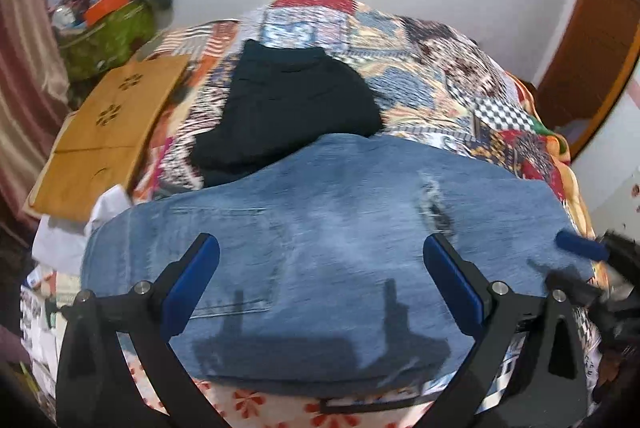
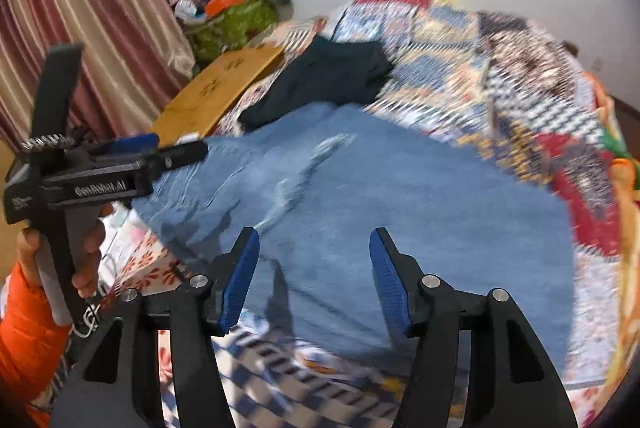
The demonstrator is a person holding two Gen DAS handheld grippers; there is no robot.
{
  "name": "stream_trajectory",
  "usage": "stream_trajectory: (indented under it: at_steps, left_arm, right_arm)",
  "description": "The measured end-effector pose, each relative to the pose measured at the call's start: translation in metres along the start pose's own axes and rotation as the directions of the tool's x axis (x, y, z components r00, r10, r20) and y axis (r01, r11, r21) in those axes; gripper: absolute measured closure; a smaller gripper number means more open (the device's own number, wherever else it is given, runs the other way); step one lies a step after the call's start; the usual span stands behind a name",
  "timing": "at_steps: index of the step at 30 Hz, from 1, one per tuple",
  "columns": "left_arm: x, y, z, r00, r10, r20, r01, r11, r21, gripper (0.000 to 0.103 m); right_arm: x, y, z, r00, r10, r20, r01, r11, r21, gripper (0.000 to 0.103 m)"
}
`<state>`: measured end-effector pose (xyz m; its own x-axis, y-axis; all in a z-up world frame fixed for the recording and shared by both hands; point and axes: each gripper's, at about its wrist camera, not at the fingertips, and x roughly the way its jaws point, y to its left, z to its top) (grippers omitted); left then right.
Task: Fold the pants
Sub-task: 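Move both open grippers over the folded blue jeans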
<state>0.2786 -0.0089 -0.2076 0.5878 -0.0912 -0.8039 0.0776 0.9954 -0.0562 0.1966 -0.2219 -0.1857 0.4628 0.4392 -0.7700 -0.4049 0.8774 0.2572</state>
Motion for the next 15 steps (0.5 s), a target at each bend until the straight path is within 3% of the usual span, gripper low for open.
stream_trajectory:
  at_steps: [5, 9, 15]
  left_arm:
    - [0.017, -0.045, 0.014, 0.999, -0.036, -0.032, 0.038, 0.997, 0.073, 0.0]
    - [0.033, -0.085, 0.022, 0.999, -0.041, -0.033, 0.046, 0.983, 0.177, 0.0]
    - [0.081, -0.117, 0.023, 0.992, 0.057, -0.109, -0.025, 0.96, 0.278, 0.0]
  right_arm:
    - [-0.021, -0.051, 0.004, 0.992, -0.122, 0.034, 0.121, 0.992, 0.038, 0.049]
    - [-0.011, -0.086, 0.009, 0.992, -0.125, -0.032, 0.127, 0.988, 0.083, 0.049]
    - [0.021, -0.112, 0.005, 0.987, -0.103, -0.125, 0.114, 0.99, 0.085, 0.049]
